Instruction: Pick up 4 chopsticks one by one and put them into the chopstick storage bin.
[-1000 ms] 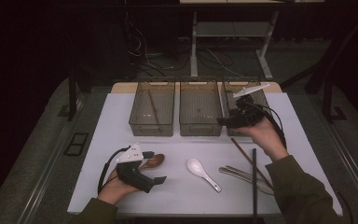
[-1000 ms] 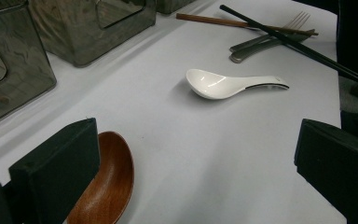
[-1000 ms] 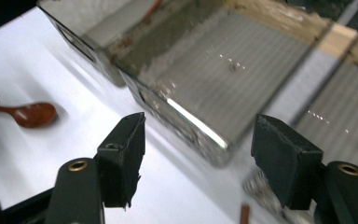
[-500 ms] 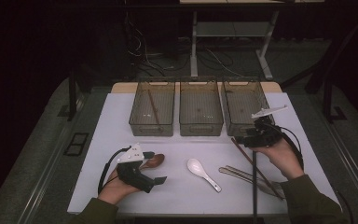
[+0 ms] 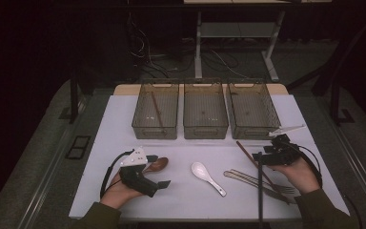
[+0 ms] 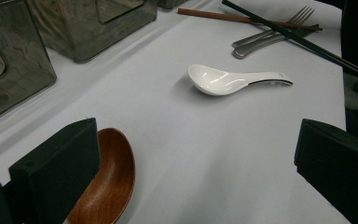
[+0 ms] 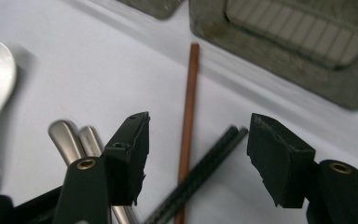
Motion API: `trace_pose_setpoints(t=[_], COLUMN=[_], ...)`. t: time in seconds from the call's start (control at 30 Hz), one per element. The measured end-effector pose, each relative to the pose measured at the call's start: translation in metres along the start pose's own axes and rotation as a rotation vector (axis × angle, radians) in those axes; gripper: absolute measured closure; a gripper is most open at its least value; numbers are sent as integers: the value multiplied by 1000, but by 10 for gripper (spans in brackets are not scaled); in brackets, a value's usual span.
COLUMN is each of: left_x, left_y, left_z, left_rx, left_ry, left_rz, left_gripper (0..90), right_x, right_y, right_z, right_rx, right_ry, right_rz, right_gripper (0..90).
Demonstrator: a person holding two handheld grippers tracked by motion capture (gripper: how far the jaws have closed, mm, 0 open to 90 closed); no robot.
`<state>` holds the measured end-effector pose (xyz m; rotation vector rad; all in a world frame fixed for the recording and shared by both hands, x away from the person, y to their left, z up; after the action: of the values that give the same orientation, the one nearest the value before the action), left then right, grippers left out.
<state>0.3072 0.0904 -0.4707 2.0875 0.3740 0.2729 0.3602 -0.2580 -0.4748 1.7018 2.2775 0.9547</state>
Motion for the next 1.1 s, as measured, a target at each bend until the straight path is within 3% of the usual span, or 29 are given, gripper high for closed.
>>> trace_pose_setpoints(t=[0.3,0.5,0.6,0.77,1.1], left_x=[0,0,0,0,0], left_y=[0,0,0,-1,-1], left_z=[0,0,0,1,1], left_rx=[5,4,5,7,7], left_ry=[-1,-1,-2,-2,-3], left_rz=[3,1,1,3,7], left_gripper=[0,0,0,0,0], right_x=[-12,-19,-25,-34,-32], right_y=[-15,-13,-12,-15,-12], right_z=[8,6,5,14,27], right_rx=[35,19,15,64,97], right_ry=[-2,-4,-28,-74,-83], right_rz=[42,56,58,77,57], right_gripper=[421,631,730,856,888])
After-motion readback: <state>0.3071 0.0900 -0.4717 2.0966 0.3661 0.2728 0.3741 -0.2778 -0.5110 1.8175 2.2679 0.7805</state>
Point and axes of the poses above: each handheld gripper's, and its own axes: z roughly forward along the jaws, y roughly out of its top, x roughly to its left, the point moved 9 cm from there along z, roughly forward along the jaws, and after that the axes turned 12 degrees about z, right-handed, at the moved point
